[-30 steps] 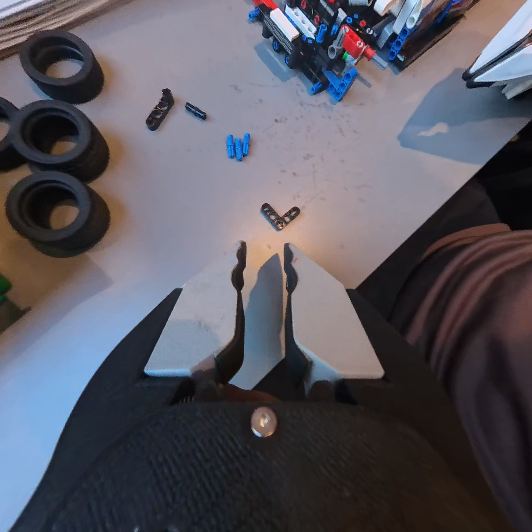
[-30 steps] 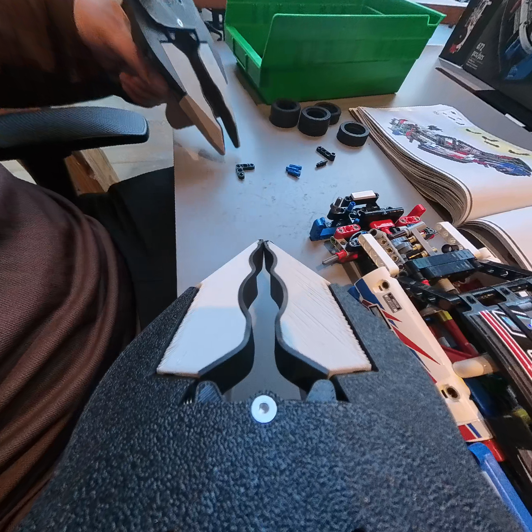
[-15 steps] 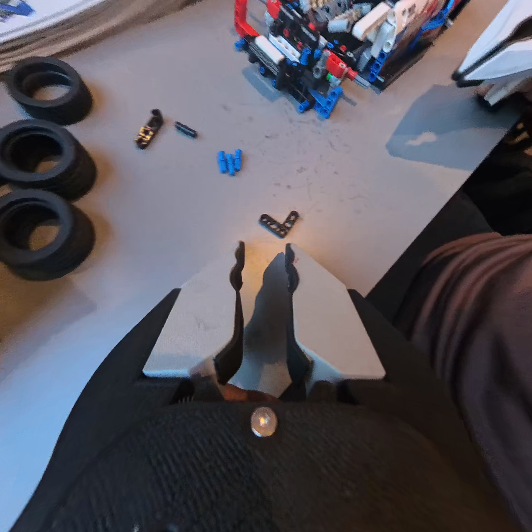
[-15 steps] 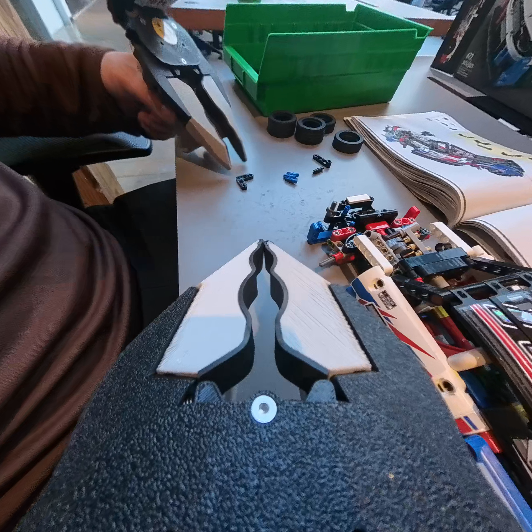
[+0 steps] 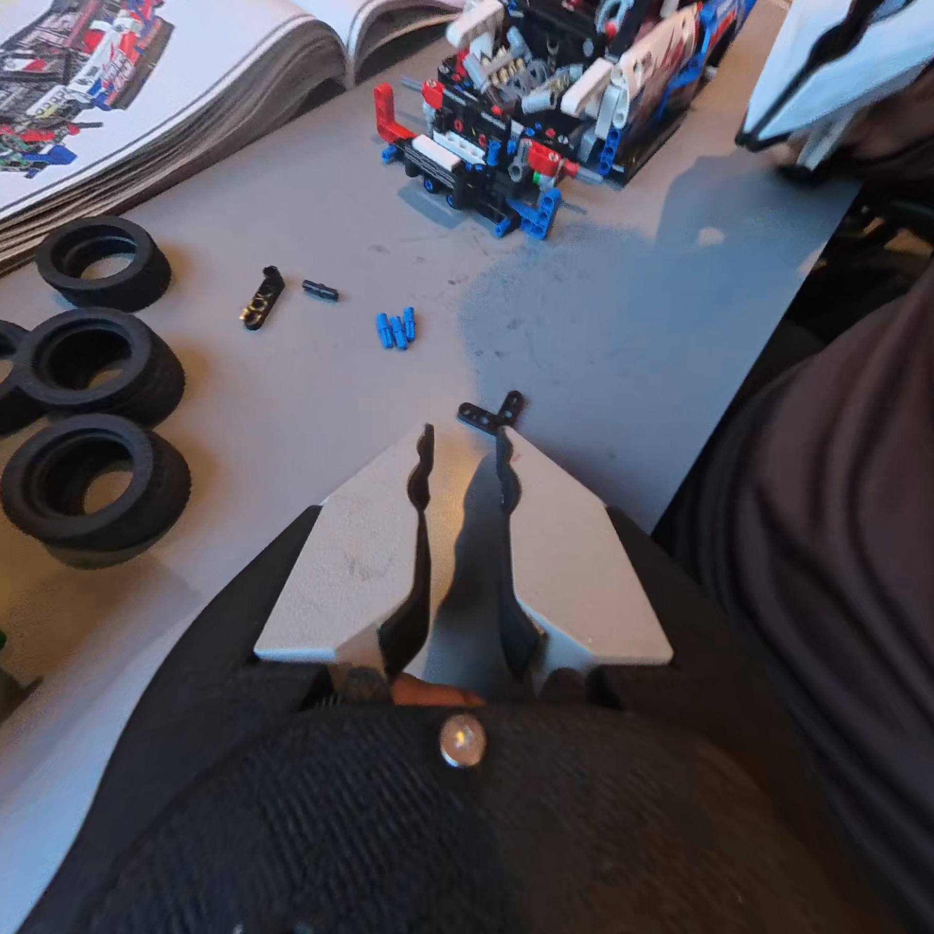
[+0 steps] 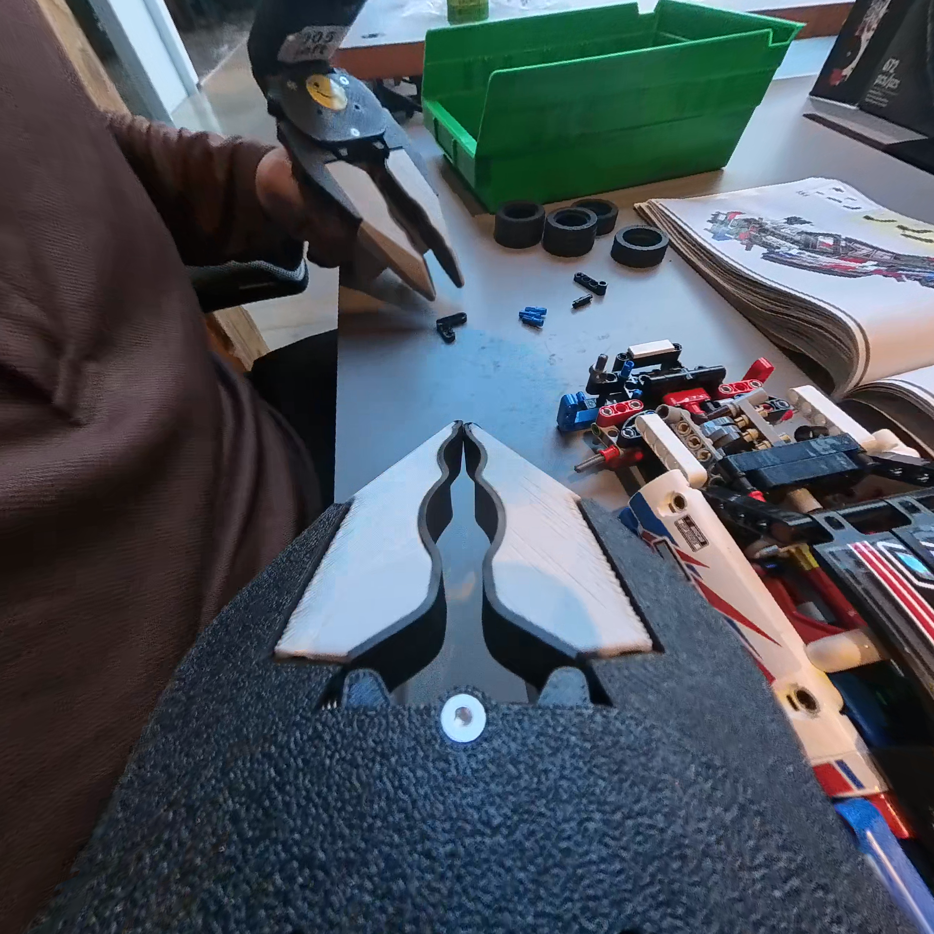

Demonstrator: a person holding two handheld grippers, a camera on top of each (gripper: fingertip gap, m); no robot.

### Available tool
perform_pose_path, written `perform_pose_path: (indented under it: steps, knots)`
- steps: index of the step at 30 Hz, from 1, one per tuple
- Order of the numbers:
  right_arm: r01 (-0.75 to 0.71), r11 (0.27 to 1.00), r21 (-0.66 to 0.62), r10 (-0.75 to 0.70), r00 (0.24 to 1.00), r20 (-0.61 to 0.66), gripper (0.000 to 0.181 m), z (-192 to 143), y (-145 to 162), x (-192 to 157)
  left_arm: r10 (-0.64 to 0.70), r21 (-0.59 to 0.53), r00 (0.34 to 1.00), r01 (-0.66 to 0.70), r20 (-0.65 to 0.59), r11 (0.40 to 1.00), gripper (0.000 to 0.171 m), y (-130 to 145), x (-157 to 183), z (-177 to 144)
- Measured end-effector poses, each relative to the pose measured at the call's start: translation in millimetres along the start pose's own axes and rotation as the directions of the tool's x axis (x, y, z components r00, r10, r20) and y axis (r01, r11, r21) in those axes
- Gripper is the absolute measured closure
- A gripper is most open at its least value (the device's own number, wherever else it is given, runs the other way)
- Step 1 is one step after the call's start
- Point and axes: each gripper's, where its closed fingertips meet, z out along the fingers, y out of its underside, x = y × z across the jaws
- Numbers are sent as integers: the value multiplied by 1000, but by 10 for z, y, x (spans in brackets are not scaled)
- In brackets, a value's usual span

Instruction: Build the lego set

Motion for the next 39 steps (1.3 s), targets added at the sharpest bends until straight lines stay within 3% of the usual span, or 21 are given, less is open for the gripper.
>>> perform_pose_path:
  steps: [12, 27, 39]
  knots:
    - [-33, 999, 21, 33, 999, 13, 181, 15, -43, 75, -49, -1, 999, 49, -22, 999, 150, -9, -8, 15]
    - [-57, 998, -16, 56, 998, -41, 181, 54, 5, 167, 117, 31, 993, -116, -3, 993, 145, -26, 138, -21]
    - [-14, 998, -69, 10, 999, -52, 181, 109, 69, 137, 130, 59, 991, -131, 24, 990, 150, -39, 129, -38]
